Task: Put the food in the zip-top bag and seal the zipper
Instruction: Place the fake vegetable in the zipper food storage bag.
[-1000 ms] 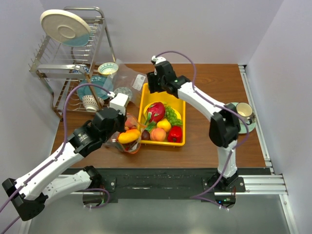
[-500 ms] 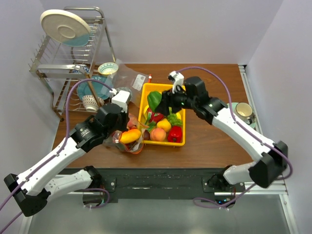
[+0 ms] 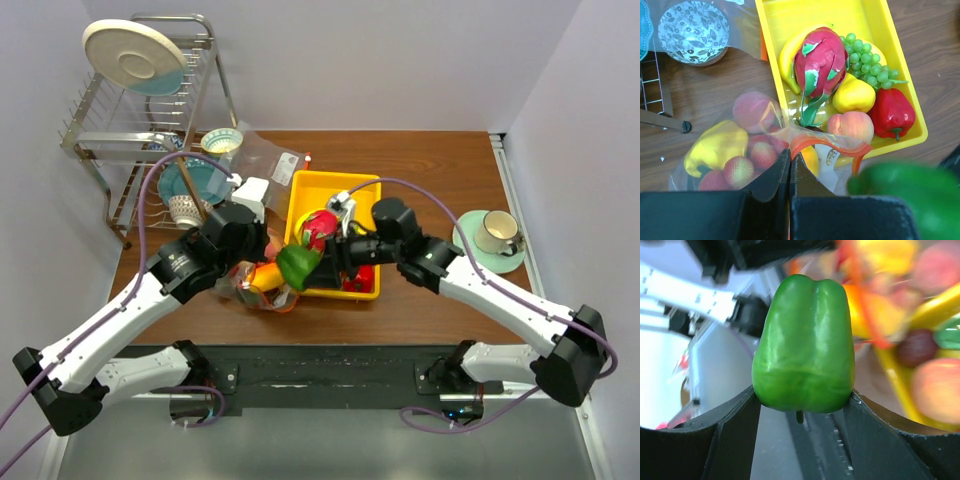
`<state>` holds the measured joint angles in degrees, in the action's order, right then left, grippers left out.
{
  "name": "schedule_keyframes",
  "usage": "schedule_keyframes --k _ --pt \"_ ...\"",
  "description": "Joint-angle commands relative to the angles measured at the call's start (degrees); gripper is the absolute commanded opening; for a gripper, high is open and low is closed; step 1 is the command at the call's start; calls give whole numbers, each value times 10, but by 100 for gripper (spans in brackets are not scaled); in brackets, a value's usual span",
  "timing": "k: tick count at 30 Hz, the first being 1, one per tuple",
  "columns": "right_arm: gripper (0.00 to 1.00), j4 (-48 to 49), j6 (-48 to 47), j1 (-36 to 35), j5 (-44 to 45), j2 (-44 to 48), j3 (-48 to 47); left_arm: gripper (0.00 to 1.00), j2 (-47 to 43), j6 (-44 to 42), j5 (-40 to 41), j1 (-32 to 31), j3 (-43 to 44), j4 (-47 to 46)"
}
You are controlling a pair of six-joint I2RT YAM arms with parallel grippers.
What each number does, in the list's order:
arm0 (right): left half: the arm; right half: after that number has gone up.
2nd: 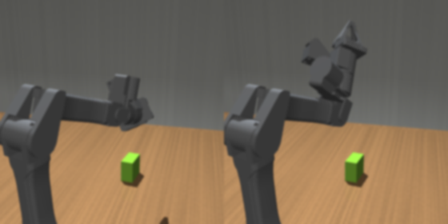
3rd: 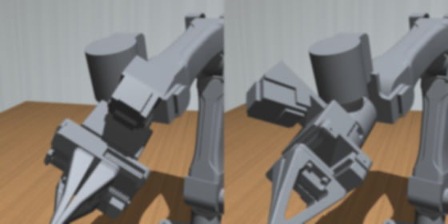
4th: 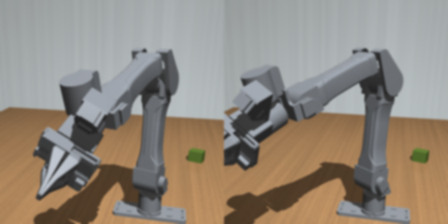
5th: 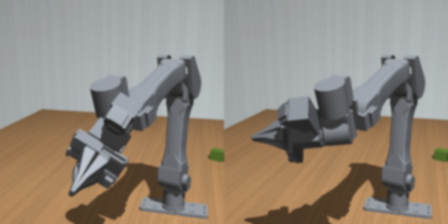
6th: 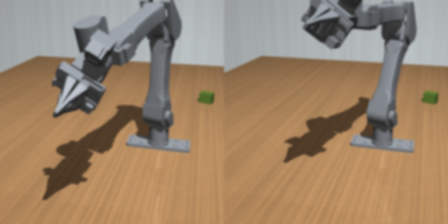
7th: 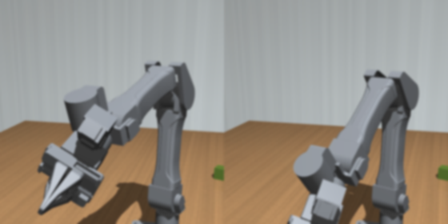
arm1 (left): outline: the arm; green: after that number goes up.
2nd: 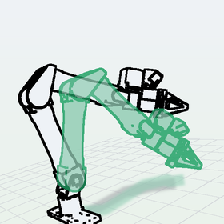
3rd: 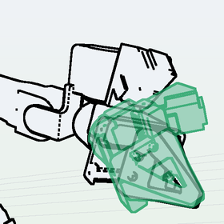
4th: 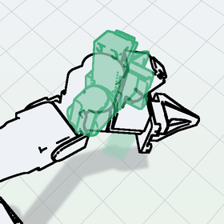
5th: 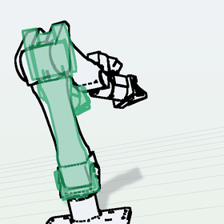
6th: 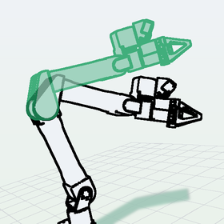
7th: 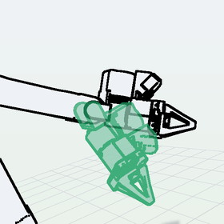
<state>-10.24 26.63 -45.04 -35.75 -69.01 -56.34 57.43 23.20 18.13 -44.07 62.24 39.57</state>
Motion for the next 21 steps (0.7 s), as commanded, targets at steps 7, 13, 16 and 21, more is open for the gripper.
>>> schedule_keyframes --k 7,13,16,21 --pt "47 91 54 -80 106 -66 -27 0 -10 33 -12 -2 68 21" --pt "47 132 94 -80 191 -96 -33 0 -30 49 -40 -3 80 30" --pt "49 167 126 -80 211 -118 -42 0 -33 57 -56 -2 74 28" --pt "54 210 160 -80 213 -155 -68 0 -37 64 -79 -2 48 11"
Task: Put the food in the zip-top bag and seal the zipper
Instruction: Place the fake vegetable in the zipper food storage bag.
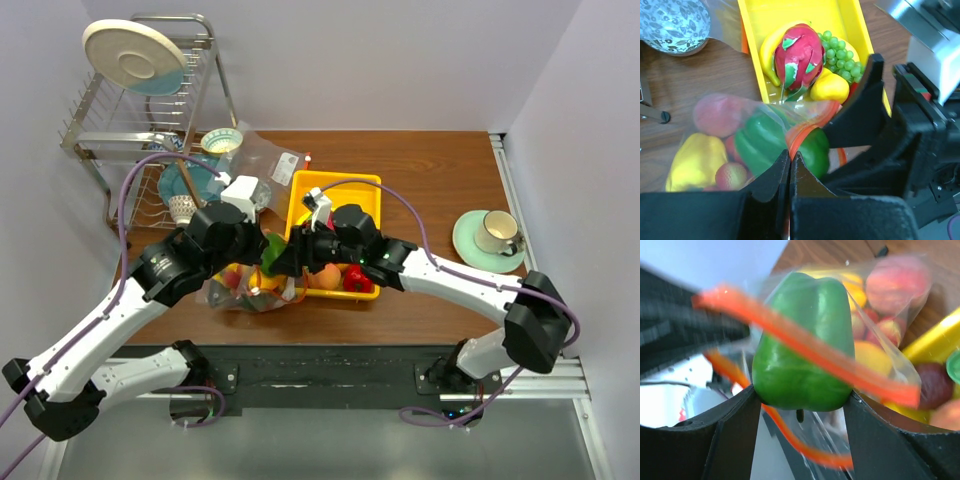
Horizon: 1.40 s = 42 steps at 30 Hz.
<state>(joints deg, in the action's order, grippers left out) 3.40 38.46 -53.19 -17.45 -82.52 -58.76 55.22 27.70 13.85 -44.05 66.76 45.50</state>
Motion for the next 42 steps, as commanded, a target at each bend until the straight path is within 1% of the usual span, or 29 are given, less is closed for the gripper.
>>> schedule_keyframes --k 1,4,6,10,13,17,19,21,23,24,26,27,30,33,36,42 --pt "60 73 43 1 30 -36 -49 0 -15 21 -41 -3 -4 -51" --pt "82 69 46 -1 20 -52 -64 0 -20 24 -52 -2 -15 -62" --pt "86 66 46 -2 18 -48 -60 0 -20 24 -45 -2 -15 -59" --pt "88 37 34 -2 32 -11 -51 0 -17 25 -11 -3 -14 -44" --pt "88 -22 11 -2 53 27 -55 0 -13 28 10 -3 -13 -32" --pt "89 -129 -23 -2 85 64 -70 0 -6 27 13 -3 -14 -32" --pt "88 -152 -33 -2 96 85 -70 0 -5 27 14 -2 -14 -34" --pt "87 -182 -43 -2 124 107 -61 0 -3 26 14 -3 -15 -36" --pt "82 -204 -48 -2 155 119 -51 0 0 26 15 -2 -17 -36" --pt "77 -216 -51 -2 165 122 -49 0 1 26 15 -2 -18 -36" --pt "72 -240 -58 -2 174 121 -42 0 2 27 15 -2 -19 -37" --pt "68 -246 -59 -1 186 119 -39 0 2 27 14 -2 -18 -37" --pt "61 -250 -59 -2 189 114 -16 0 2 27 14 -2 -16 -37" --pt "54 -234 -48 -2 196 119 15 0 0 26 15 -3 -15 -34" --pt "51 -222 -44 -2 196 120 38 0 -1 27 18 -2 -14 -31" --pt "48 -200 -36 -2 195 105 59 0 -2 27 16 -3 -13 -30"
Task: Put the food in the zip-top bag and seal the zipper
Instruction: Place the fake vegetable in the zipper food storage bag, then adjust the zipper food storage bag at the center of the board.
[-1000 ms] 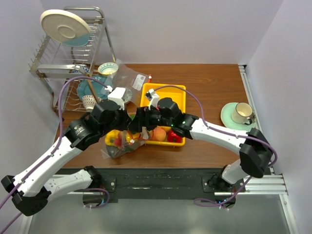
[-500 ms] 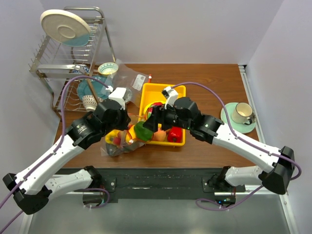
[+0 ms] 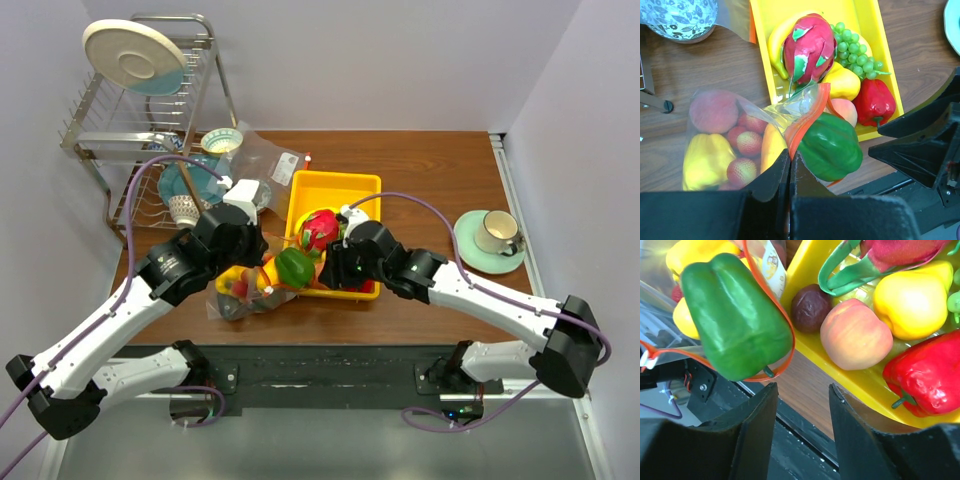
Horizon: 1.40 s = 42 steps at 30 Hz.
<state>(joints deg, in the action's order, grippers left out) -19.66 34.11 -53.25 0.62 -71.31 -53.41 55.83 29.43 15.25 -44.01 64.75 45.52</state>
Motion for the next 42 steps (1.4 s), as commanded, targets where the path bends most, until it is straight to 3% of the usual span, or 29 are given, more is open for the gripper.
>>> schedule_keyframes --k 1,13,16,22,33,42 --pt "48 38 10 -1 12 -10 8 0 -8 10 2 -3 7 -31" --pt "47 96 32 -1 -23 -71 5 0 -9 9 0 -4 7 -31" --pt "39 100 33 -1 -26 -87 3 0 -11 9 1 -4 8 -30" --pt "1 106 34 -2 -62 -83 -22 0 -13 5 19 -4 23 -8" --pt "0 43 -3 -1 -124 -104 -294 0 -49 12 102 -3 119 112" --pt "0 17 -8 -1 -112 -106 -256 0 -32 5 115 -3 135 138"
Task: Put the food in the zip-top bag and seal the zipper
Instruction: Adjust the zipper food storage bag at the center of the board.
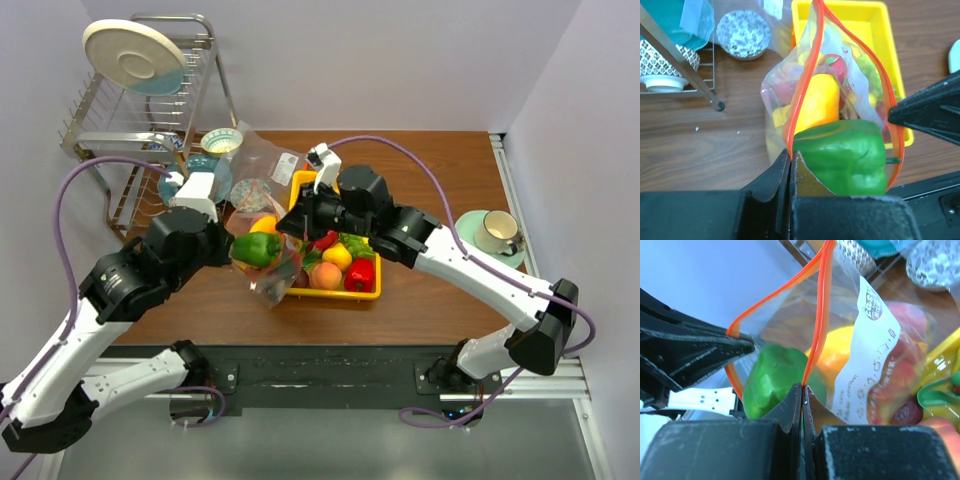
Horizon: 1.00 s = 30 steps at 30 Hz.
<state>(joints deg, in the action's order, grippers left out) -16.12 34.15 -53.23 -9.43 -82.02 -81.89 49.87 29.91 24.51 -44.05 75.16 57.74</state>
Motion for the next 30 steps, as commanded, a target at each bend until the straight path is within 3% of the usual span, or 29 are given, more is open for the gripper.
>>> schedule_keyframes --k 1,6,10,15,18,20,26,28,30 --pt "0 -19 -8 -1 -7 8 36 0 34 -2 32 -3 50 25" --pt "0 -31 -17 -1 27 18 53 0 58 -3 110 -3 111 80" --pt "0 -24 -11 -1 0 -16 56 0 48 1 73 -3 96 44" --pt "0 7 6 -2 -38 -30 12 0 -1 37 -30 -2 -98 -70" --pt "0 -7 -11 -2 -34 -24 -51 0 -21 67 -38 -2 -160 -96" --pt "0 -6 -12 -2 -40 -20 -71 0 -27 60 -7 -3 -145 -79" --pt "0 6 -1 -3 -34 -28 11 0 31 10 91 -2 101 47" --pt "0 17 8 -3 -44 -29 37 0 36 7 84 -2 109 54" --pt "0 31 18 -3 -45 -24 52 0 24 7 64 -2 54 27"
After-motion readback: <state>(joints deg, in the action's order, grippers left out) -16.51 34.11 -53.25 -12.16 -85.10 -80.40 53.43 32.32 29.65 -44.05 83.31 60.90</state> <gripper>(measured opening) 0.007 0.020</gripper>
